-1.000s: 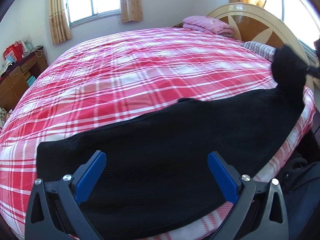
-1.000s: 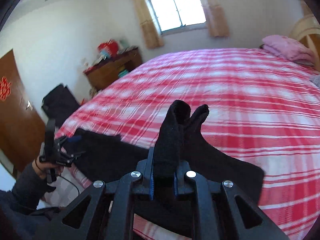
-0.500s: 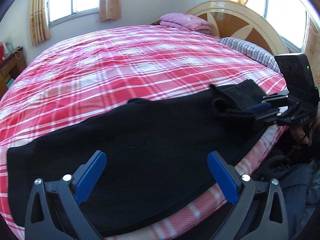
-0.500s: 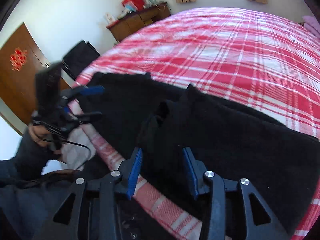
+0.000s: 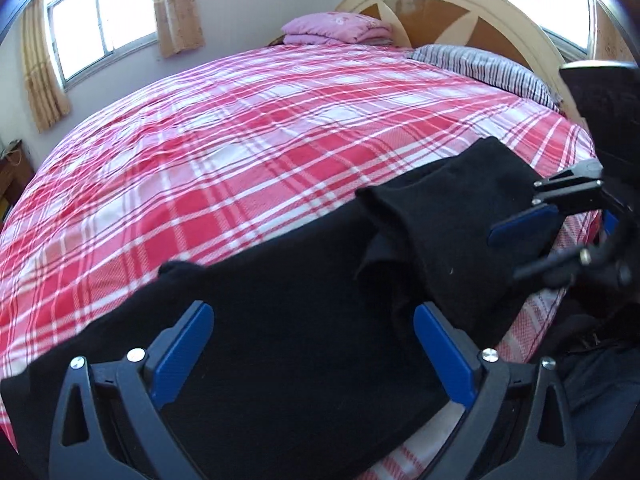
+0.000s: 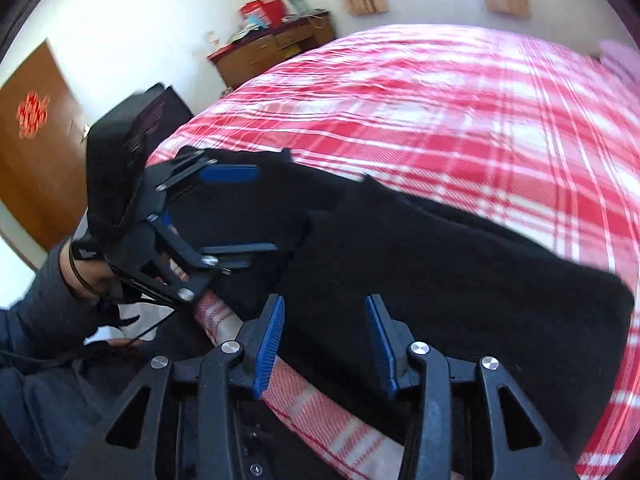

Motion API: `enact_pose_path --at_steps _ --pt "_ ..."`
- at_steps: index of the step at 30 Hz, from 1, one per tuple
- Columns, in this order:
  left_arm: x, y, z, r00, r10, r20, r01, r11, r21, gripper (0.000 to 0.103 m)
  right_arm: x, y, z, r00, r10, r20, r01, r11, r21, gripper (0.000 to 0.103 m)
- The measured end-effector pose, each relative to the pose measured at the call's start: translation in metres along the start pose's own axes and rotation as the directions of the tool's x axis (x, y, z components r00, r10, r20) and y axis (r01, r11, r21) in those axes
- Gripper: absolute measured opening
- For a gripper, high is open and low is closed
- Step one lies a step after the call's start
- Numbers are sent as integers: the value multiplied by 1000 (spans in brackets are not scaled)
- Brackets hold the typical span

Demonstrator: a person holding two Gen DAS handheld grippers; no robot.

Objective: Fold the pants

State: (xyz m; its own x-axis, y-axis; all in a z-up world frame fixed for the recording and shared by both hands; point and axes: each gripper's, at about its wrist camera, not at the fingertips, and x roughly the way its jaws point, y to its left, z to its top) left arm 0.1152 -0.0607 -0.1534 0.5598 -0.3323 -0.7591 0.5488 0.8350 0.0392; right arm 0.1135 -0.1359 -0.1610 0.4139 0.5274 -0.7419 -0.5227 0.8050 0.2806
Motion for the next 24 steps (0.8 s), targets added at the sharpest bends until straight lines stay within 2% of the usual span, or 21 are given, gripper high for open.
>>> enact_pose_path --at_steps 3,7,9,10,12,13,14,16,22,24 --pt "-4 3 1 1000 22 13 -22 1000 8 102 6 2 12 998 -67 5 67 998 -3 44" --pt "-7 12 -7 1000 31 2 -31 999 -14 102 15 -14 35 1000 -12 15 11 994 112 44" --pt "-6 14 -11 1000 26 -4 -26 999 -28 102 28 -13 44 1000 2 -9 -1 990 142 44" --pt "-6 15 -13 1000 17 -6 -17 999 -34 102 34 -11 46 1000 -8 -27 12 990 143 44" --pt "-5 12 -14 1000 6 -5 -6 999 -35 102 47 -7 48 995 -85 -59 92 986 139 44" --pt "-5 11 -14 1000 -1 -3 1 1000 -31 102 50 -7 48 993 -104 -61 112 984 137 37" --pt "-4 8 -14 1000 -7 -2 7 1000 -25 102 53 -7 47 990 -120 -67 128 983 134 24" --pt "-5 3 -13 1000 -18 3 18 1000 -12 102 50 -10 46 995 -83 -52 90 983 158 12" --pt "-4 -7 -9 999 -30 11 30 999 16 102 14 -29 40 1000 0 31 -7 978 209 8" --pt "-2 -12 -7 1000 -30 10 29 999 33 102 4 -36 36 995 75 65 -89 968 235 8"
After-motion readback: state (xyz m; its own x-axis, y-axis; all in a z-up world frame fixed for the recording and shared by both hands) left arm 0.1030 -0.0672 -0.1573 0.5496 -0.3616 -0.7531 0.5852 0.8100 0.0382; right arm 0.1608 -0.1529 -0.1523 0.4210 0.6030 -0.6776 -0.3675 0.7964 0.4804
